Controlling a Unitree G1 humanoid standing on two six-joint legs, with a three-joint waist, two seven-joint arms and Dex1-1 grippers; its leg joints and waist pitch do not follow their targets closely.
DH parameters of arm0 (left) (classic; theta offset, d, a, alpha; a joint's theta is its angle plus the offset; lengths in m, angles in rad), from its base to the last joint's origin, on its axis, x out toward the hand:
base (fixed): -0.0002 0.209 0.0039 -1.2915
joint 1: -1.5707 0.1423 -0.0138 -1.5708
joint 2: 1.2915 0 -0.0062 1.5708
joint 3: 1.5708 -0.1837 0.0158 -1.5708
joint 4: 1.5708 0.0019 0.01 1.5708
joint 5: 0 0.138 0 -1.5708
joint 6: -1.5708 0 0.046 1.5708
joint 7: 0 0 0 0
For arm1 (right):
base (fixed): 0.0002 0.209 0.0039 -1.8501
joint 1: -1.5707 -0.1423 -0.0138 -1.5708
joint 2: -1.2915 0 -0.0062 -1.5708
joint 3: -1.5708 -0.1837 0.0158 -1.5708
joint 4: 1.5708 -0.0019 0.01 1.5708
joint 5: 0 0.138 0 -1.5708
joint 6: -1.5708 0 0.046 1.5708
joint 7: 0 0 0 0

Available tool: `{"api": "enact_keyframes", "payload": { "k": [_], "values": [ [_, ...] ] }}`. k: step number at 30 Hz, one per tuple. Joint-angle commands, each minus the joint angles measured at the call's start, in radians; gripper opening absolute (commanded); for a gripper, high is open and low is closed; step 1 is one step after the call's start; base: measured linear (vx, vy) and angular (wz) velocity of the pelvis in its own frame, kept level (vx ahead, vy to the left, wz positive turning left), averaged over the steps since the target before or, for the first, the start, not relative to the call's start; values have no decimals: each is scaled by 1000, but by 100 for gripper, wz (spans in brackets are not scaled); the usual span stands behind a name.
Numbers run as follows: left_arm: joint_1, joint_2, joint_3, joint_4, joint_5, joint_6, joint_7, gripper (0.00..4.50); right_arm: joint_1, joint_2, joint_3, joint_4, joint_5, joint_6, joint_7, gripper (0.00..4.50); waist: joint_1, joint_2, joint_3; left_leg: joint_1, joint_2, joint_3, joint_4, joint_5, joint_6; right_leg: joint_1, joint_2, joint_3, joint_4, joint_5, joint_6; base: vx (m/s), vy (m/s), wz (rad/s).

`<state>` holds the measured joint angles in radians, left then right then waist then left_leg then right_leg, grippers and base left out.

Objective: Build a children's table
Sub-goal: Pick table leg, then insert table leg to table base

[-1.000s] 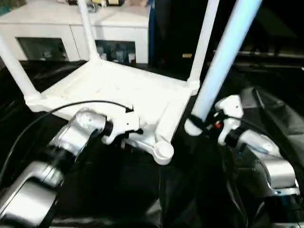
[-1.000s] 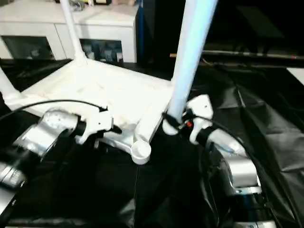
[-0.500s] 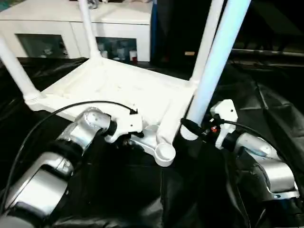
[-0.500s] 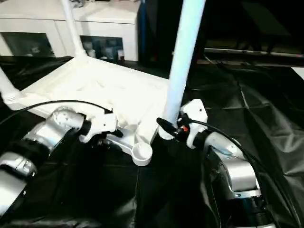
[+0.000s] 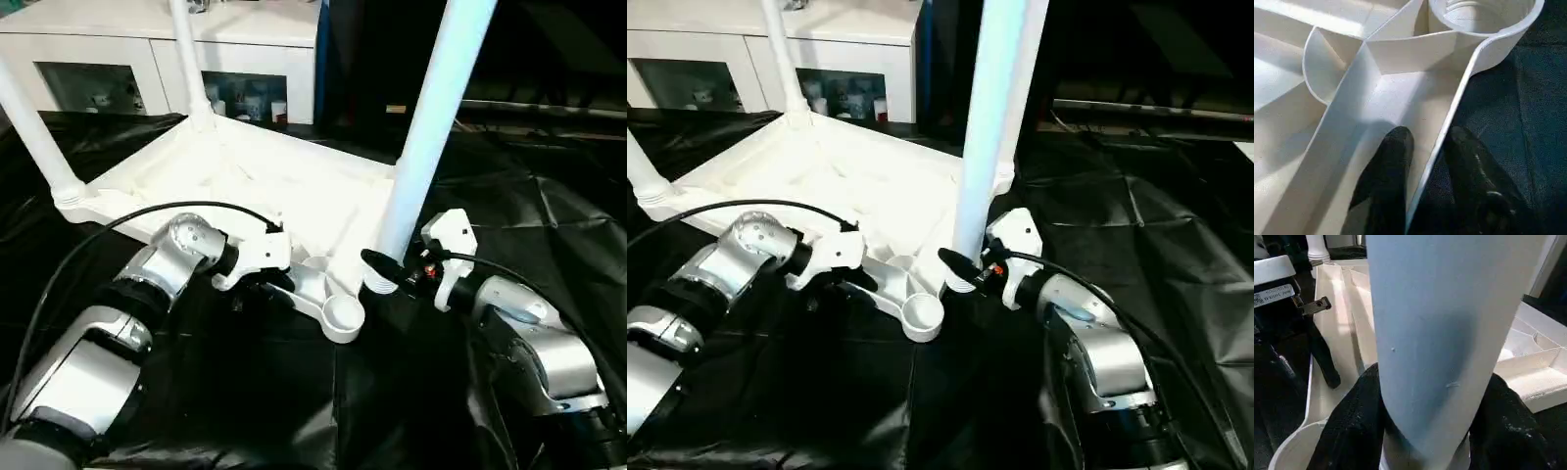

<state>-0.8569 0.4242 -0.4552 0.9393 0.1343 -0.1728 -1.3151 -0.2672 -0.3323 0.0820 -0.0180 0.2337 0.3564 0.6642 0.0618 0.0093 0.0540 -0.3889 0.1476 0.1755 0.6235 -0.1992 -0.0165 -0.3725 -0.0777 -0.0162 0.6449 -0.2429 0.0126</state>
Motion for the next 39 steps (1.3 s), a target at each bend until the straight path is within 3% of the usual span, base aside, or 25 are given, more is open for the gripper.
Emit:
{"api": "enact_keyframes", "payload": {
  "k": [1,2,4,6,7,10,15,16,18,19,22,23,24,26,30,33,35,37,39],
  "values": [
    [-12,2,10,-6,1,40,-22,91,-6,-3,-8,2,4,-14,0,189,4,-14,-66,24,79,-26,-83,-103,55,36,-82,34,-67,89,-310,0,0,0],
    [-8,3,13,-15,-2,64,-27,84,-4,-2,-12,0,6,-13,-3,189,4,-14,-66,24,79,-26,-83,-103,55,36,-82,34,-67,89,-310,0,0,0],
    [24,13,34,-90,-31,214,-40,76,-3,7,-31,-1,14,-7,-29,189,2,-5,-65,24,81,-27,-84,-98,51,35,-84,33,-64,77,-314,0,0,0],
    [38,16,42,-114,-43,247,-43,61,-5,10,-35,2,12,-8,-38,189,-2,-7,-65,21,81,-27,-85,-92,50,37,-83,32,-62,92,-319,0,0,0],
    [67,17,54,-159,-52,308,-15,57,-8,13,-40,12,6,-12,-51,189,-6,-3,-66,21,79,-26,-84,-93,50,37,-80,33,-63,109,-325,0,0,0],
    [132,0,94,-261,-68,467,83,45,-15,18,-54,35,-7,-16,-81,189,-12,-5,-64,20,78,-24,-81,-96,59,37,-81,33,-66,110,-339,0,0,0],
    [251,-46,172,-475,-42,698,278,30,-12,32,-68,42,1,-2,-109,189,-22,-4,-60,14,80,-27,-85,-104,58,42,-77,30,-69,69,-330,0,0,0],
    [278,-60,185,-519,-31,702,322,25,-12,34,-68,44,-4,1,-120,189,-24,-8,-59,18,79,-24,-84,-119,62,39,-74,32,-77,41,-327,0,0,0],
    [305,-73,191,-566,-27,709,351,18,-12,38,-71,44,-2,9,-129,189,-23,-6,-57,18,78,-24,-85,-127,59,38,-73,33,-80,15,-321,0,0,0],
    [325,-83,190,-597,-31,705,368,13,-13,40,-70,47,-4,9,-134,189,-22,-12,-58,20,78,-23,-85,-130,56,36,-71,34,-82,-1,-312,0,0,0],
    [368,-99,180,-662,-49,706,382,2,-15,45,-65,53,-4,7,-135,189,-19,-7,-57,20,79,-24,-86,-125,53,32,-69,34,-81,3,-303,0,0,0],
    [387,-89,158,-682,-47,683,365,2,-22,50,-66,55,0,9,-135,189,-18,-21,-55,20,78,-21,-87,-135,55,30,-67,35,-86,-16,-296,0,0,0],
    [394,-85,152,-695,-43,689,365,2,-24,51,-68,55,2,10,-135,189,-14,-15,-57,20,80,-24,-88,-136,52,32,-71,35,-82,-23,-293,0,0,0],
    [406,-78,142,-714,-40,689,359,2,-32,54,-70,56,8,10,-135,189,-12,-13,-54,22,80,-23,-91,-148,44,27,-68,35,-85,-46,-280,0,0,0],
    [414,-68,136,-728,-54,625,335,2,-62,69,-78,51,50,17,-115,189,-2,-16,-51,28,80,-22,-96,-186,18,18,-68,38,-91,-121,-248,0,0,0],
    [417,-56,128,-734,-60,560,313,2,-80,72,-66,51,70,21,-82,189,3,-15,-53,26,81,-23,-98,-176,9,18,-68,38,-87,-90,-236,0,0,0],
    [424,-46,120,-745,-74,504,283,0,-92,74,-58,56,80,32,-59,189,3,-17,-56,23,80,-23,-96,-147,17,21,-68,37,-82,-39,-235,0,0,0],
    [408,-48,119,-732,-69,513,292,0,-125,68,-24,94,76,59,-13,189,3,-18,-59,23,79,-19,-91,-100,35,21,-67,36,-74,32,-245,0,0,0],
    [393,-55,121,-708,-71,509,295,0,-144,60,2,138,65,69,15,189,3,-25,-58,21,77,-17,-89,-97,47,22,-69,35,-75,24,-255,0,0,0]
  ]
}}
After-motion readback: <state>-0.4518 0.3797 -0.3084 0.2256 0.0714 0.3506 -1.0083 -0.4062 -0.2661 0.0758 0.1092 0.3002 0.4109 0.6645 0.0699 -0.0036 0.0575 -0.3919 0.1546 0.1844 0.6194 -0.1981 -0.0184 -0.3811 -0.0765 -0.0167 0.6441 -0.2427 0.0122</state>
